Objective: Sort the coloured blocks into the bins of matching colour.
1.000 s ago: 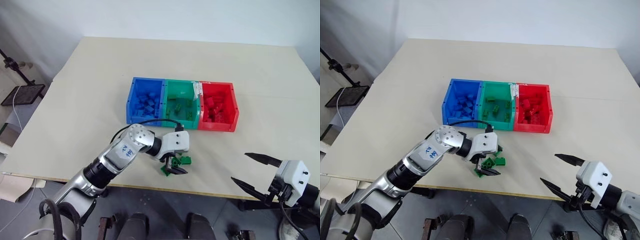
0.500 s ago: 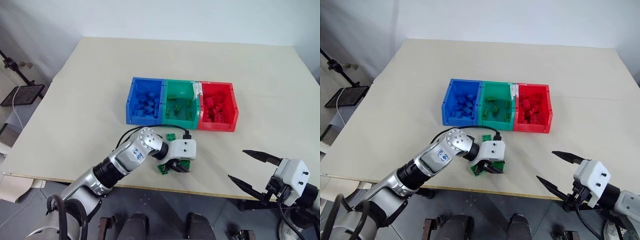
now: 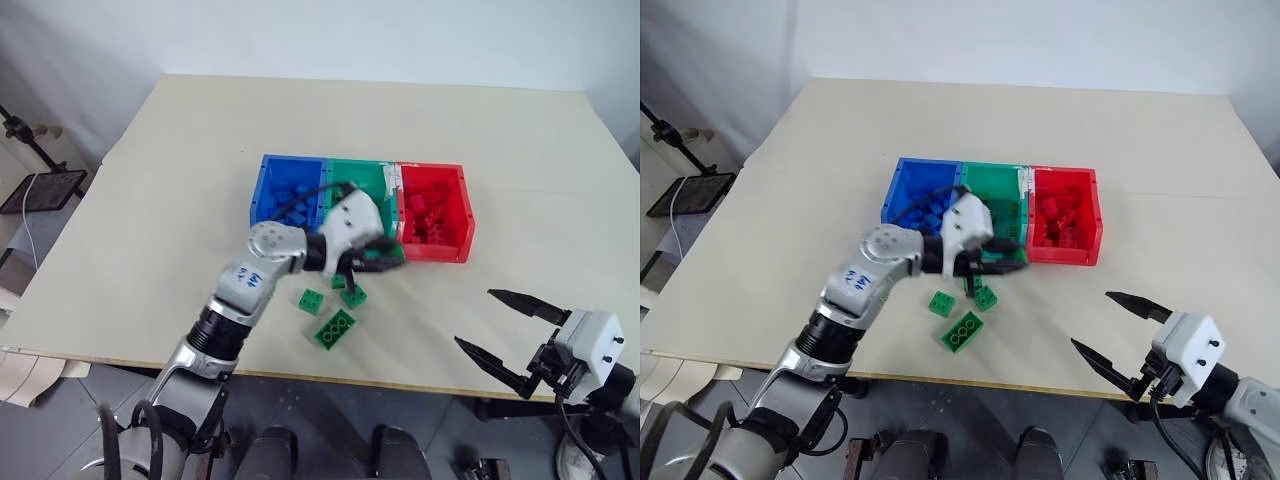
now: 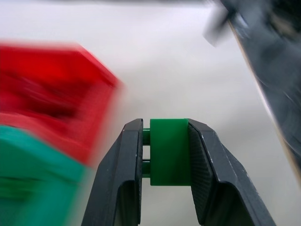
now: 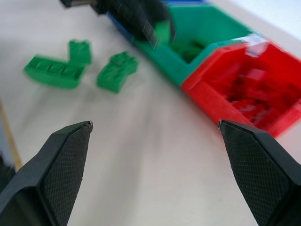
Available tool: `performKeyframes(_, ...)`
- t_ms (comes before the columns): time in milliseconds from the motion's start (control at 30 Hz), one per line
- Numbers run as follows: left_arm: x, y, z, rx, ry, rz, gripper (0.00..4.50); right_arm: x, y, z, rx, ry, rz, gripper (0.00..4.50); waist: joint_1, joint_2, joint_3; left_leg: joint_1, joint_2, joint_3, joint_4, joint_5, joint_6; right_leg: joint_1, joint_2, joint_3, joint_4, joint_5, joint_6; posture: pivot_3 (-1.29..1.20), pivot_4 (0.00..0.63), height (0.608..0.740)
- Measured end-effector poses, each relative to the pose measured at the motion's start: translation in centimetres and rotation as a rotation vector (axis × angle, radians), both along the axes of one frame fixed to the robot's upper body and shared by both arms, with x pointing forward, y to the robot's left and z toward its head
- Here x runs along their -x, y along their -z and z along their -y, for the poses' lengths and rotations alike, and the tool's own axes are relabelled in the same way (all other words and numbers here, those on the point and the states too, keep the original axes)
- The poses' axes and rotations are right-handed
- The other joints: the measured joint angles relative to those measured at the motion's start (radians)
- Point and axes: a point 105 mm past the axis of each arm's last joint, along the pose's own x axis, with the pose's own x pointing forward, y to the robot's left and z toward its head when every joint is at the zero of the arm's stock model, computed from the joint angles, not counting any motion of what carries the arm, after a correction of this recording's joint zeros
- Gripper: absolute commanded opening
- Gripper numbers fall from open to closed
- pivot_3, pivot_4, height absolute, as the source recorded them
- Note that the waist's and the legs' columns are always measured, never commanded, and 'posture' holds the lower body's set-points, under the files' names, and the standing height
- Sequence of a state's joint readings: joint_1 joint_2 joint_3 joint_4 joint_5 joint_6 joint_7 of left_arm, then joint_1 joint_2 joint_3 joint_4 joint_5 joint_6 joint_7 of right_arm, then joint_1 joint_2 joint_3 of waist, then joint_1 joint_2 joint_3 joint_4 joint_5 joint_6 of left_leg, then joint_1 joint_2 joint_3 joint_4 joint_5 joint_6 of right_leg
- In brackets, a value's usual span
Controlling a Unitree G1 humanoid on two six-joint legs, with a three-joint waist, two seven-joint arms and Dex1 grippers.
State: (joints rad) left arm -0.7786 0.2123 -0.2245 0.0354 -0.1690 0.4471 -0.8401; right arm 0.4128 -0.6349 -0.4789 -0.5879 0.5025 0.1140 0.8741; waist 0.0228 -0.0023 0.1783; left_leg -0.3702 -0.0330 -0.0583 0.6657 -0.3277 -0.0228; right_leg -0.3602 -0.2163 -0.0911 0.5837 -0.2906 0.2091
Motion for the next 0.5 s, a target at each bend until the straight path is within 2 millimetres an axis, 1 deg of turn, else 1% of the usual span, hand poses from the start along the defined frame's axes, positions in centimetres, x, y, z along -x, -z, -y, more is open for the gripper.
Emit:
performKeyframes(33, -0.9, -0.5, -0.6, 0.035, -0.045, 0.01, 0.93, -0.2, -0.2, 0.1, -0.021, 0.024, 0.015, 4.5, 0.002, 0.0, 0.0, 0.0, 0.0, 0.0, 0.001, 0.0, 0.0, 0.0, 0.0, 0.0, 0.0, 0.0, 0.0, 0.0, 0.15, 0.74)
performKeyframes(100, -2.1, -0.9, -1.0, 0.066, -0.094, 0.012, 0.93, -0.4, -0.5, 0.2, -0.046, 0.056, 0.041, 4.5, 0.004, 0.0, 0.0, 0.0, 0.0, 0.0, 0.001, 0.0, 0.0, 0.0, 0.0, 0.0, 0.0, 0.0, 0.0, 0.0, 0.15, 0.74)
performKeyframes(233, -4.7, -1.0, -1.1, 0.099, -0.162, -0.011, 0.93, -1.2, -1.2, 0.4, -0.077, 0.11, 0.094, 4.5, 0.01, -0.001, 0.0, -0.001, -0.002, -0.001, 0.001, 0.0, 0.0, 0.0, -0.001, 0.0, 0.0, 0.0, 0.001, 0.0, 0.15, 0.74)
performKeyframes(300, -5.4, -0.9, -0.8, 0.108, -0.165, -0.021, 0.93, -1.4, -1.3, 0.3, -0.076, 0.116, 0.104, 4.5, 0.007, -0.001, 0.0, -0.001, -0.002, 0.0, 0.0, 0.0, 0.0, 0.0, -0.001, 0.0, 0.0, 0.0, 0.001, 0.0, 0.15, 0.74)
performKeyframes(367, -5.8, -0.7, -0.7, 0.101, -0.155, -0.025, 1.67, -1.5, -1.2, 0.0, -0.079, 0.112, 0.102, 4.5, 0.004, -0.001, 0.0, -0.001, -0.001, 0.0, -0.001, 0.0, 0.0, -0.001, -0.001, 0.0, 0.0, 0.0, 0.001, 0.0, 0.15, 0.74)
performKeyframes(500, -6.5, 0.0, -0.9, 0.086, -0.156, -0.037, 2.86, -1.8, -1.4, -0.3, -0.085, 0.103, 0.11, 4.5, -0.001, -0.001, 0.0, -0.001, -0.001, 0.0, -0.001, 0.0, 0.0, -0.001, 0.0, -0.001, 0.0, 0.0, 0.001, 0.0, 0.15, 0.74)
